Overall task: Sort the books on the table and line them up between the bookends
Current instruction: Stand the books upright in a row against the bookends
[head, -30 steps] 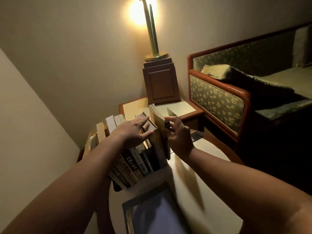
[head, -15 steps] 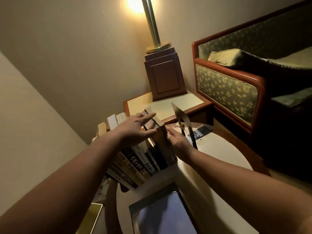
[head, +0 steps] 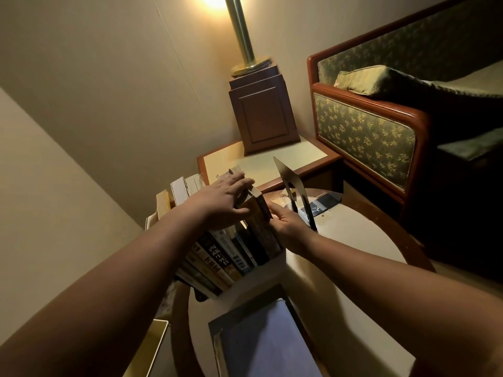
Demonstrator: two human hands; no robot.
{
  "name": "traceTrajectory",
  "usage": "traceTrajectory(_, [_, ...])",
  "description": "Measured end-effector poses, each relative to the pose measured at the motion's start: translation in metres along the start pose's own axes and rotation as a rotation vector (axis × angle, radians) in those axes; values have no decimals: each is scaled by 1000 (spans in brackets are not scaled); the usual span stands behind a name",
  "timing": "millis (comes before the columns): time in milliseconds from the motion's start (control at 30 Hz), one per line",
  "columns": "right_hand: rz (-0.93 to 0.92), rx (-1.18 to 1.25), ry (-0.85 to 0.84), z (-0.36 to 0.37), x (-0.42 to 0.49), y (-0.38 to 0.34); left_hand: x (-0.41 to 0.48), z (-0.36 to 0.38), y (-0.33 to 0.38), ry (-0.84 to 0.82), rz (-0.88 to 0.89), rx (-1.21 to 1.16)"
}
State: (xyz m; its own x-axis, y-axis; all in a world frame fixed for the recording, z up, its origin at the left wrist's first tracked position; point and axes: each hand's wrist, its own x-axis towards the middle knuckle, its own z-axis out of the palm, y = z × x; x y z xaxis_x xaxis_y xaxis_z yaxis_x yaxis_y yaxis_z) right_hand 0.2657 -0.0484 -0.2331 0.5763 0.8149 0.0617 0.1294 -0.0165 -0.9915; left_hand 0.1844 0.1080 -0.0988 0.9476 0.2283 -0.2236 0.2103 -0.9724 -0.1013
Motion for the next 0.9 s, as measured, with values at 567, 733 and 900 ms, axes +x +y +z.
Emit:
traceTrajectory(567, [-30, -430, -60, -17, -67, -36, -4, -9, 10, 19, -10, -58])
traceTrajectory(733, [74, -808, -366, 7, -113, -34, -10, -8, 11, 39, -23, -81])
traceTrajectory(900, [132, -960, -541, 28, -139, -29, -16, -7, 14, 60, -33, -78])
